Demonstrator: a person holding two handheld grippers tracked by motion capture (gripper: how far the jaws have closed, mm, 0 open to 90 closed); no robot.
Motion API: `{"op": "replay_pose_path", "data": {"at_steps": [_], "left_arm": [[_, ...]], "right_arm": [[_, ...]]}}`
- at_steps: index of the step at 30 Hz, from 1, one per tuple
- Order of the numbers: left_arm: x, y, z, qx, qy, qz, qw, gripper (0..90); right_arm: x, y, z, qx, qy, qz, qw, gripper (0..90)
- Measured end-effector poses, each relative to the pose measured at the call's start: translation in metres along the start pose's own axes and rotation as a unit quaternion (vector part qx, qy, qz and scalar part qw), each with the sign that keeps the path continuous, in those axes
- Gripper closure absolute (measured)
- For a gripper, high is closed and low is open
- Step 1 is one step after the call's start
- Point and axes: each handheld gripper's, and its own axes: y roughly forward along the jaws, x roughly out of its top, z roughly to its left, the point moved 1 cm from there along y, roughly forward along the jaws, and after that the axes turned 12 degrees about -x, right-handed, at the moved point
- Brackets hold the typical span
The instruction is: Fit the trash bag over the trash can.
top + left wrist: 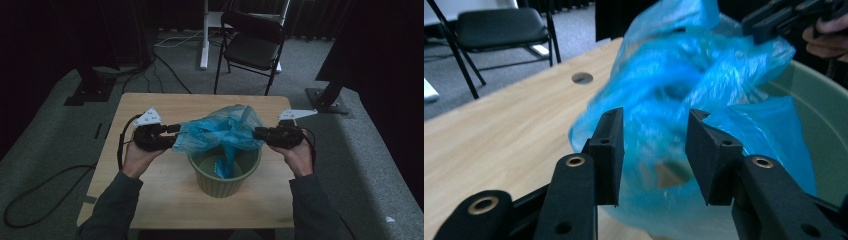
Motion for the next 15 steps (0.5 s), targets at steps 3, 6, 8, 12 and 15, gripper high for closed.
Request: {"op": "replay_pose_path", "data": {"at_steps": [3,6,8,12,15], "left_arm": [[-0.006,0.001,0.002,0.000,-0.006,0.007,1.0000,58.1],[-0.009,0.001,0.005,-0.001,-0.012,0.011,0.9999,58.2],[-0.009,0.002,0.005,-0.010,-0.014,0.014,0.9998,58.1],[-0.007,0.006,0.004,-0.025,-0.013,0.014,0.9995,58.1],[-0.005,0.012,0.004,-0.038,-0.017,0.016,0.9990,58.4]], "right_arm": [[-0.003,-0.003,0.001,0.002,-0.003,0.000,1.0000,71.7],[-0.008,-0.008,0.003,0.005,-0.005,-0.001,1.0000,70.8],[-0.009,-0.011,0.004,0.010,-0.005,-0.003,0.9999,70.0],[-0.010,-0.016,0.007,0.015,-0.009,-0.002,0.9998,69.2],[-0.012,-0.016,0.010,0.021,-0.015,0.004,0.9997,68.7]]}}
